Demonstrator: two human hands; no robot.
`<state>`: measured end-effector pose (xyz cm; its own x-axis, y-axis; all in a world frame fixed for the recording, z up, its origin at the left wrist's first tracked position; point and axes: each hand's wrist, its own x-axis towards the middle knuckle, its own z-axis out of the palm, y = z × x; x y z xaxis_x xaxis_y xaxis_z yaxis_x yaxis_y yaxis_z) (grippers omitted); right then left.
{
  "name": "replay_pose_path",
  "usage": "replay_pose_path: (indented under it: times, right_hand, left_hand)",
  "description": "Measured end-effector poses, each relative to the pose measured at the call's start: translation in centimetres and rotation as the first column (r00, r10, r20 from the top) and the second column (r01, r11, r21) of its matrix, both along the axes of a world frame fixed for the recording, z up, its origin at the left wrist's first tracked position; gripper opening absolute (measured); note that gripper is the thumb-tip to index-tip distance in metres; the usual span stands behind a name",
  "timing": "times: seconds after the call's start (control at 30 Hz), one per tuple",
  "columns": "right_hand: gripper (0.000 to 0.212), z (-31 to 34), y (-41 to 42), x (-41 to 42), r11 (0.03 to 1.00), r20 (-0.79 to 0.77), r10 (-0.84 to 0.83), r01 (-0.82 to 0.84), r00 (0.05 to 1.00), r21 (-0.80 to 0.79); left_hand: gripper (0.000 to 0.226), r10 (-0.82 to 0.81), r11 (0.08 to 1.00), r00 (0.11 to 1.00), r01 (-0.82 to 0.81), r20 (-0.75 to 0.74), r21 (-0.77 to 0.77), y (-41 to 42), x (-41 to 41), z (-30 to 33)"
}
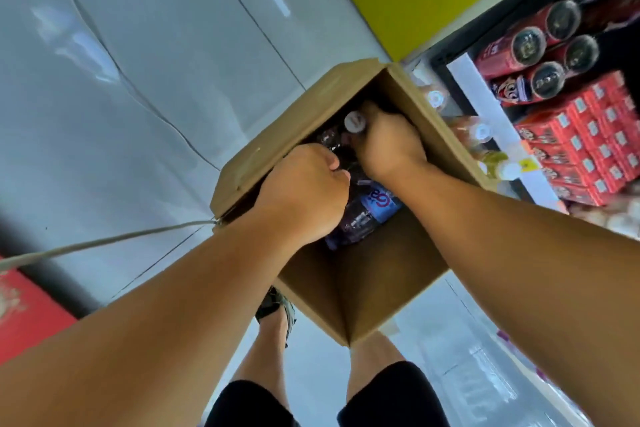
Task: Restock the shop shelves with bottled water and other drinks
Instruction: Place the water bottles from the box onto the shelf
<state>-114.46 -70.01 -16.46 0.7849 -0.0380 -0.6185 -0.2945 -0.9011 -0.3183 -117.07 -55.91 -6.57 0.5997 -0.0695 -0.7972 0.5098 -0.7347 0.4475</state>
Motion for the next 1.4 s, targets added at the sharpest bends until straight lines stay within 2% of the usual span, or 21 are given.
replay_pose_path:
  times: [0.1,0.27,0.33,0.43,0.57,0.63,0.7,0.8,0.87,0.97,1.07,1.17,1.23,1.33,1.37,1.4]
  right_hand:
    - [0.033,5.5,-0.1,-0.1,0.992,0.07,-0.058,0.049,0.996,0.115]
    - [0.036,18.0,-1.0,0.3,0.963,0.105,-0.119,0.089,0.987,0.253]
    - [0.034,24.0,-1.8,0.7,0.959,0.12,-0.118,0.082,0.986,0.271]
    - [0.039,33.7,-3.0,2.4,0.949,0.214,-0.123,0.051,0.969,0.311]
    - [0.055,49.2,-5.1,4.9,0.938,0.361,-0.152,0.02,0.92,0.345]
    - [0.057,56.6,-6.1,5.5,0.946,0.457,-0.148,-0.009,0.877,0.324]
    - [0.053,63.5,-7.0,5.5,0.958,0.548,-0.157,-0.009,0.821,0.287]
    - [0.044,73.4,-8.2,4.7,0.972,0.677,-0.192,0.045,0.711,0.23]
    - [0.045,79.8,-8.8,3.6,0.981,0.759,-0.189,0.091,0.623,0.17]
    - [0.052,88.7,-9.7,1.3,0.98,0.85,-0.183,0.165,0.495,0.115]
    - [0.055,96.0,-11.3,-1.2,0.967,0.901,-0.219,0.208,0.374,0.149]
    - [0.059,101.7,-13.2,-4.1,0.954,0.905,-0.279,0.198,0.319,0.225]
    - [0.063,104.4,-14.5,-6.1,0.934,0.886,-0.357,0.137,0.296,0.33]
    - [0.06,106.6,-16.4,-8.8,0.824,0.789,-0.542,0.001,0.291,0.566]
    - [0.057,107.0,-17.1,-9.6,0.79,0.758,-0.578,-0.027,0.303,0.613]
    - [0.054,107.2,-17.7,-10.3,0.772,0.738,-0.589,-0.042,0.328,0.634]
  left_hand:
    - [0.01,-0.043,0.999,0.999,0.042,0.03,0.006,-0.5,0.3,2.9]
    - [0.028,-0.056,0.998,0.987,0.052,0.153,0.032,-1.1,1.9,11.0]
    - [0.029,-0.041,0.999,0.987,0.036,0.154,0.037,-1.4,2.8,15.7]
    - [0.026,-0.043,0.995,0.981,0.058,0.19,-0.076,-1.9,4.4,23.1]
    - [0.047,0.002,0.976,0.911,0.088,0.412,-0.201,-3.0,6.9,36.5]
    - [0.05,0.077,0.92,0.914,0.088,0.397,-0.381,-3.7,7.5,43.3]
    - [0.051,0.119,0.867,0.909,0.101,0.4,-0.488,-4.3,7.9,49.1]
    - [0.061,0.169,0.803,0.855,0.169,0.49,-0.571,-6.3,7.9,57.9]
    - [0.055,0.243,0.758,0.773,0.226,0.587,-0.612,-7.4,7.2,63.2]
    - [0.06,0.279,0.762,0.676,0.277,0.682,-0.586,-9.3,6.1,69.3]
    - [0.057,0.298,0.672,0.644,0.383,0.705,-0.634,-11.1,4.5,75.8]
    - [0.055,0.26,0.594,0.667,0.459,0.698,-0.66,-12.7,3.3,81.0]
    - [0.051,0.223,0.472,0.746,0.481,0.628,-0.739,-14.4,2.6,84.2]
    - [0.024,0.183,0.319,0.838,0.445,0.515,-0.837,-16.7,1.2,87.8]
    - [0.032,0.159,0.226,0.876,0.417,0.456,-0.88,-17.5,0.7,88.7]
    - [0.051,0.114,0.102,0.92,0.366,0.376,-0.925,-18.0,0.6,89.1]
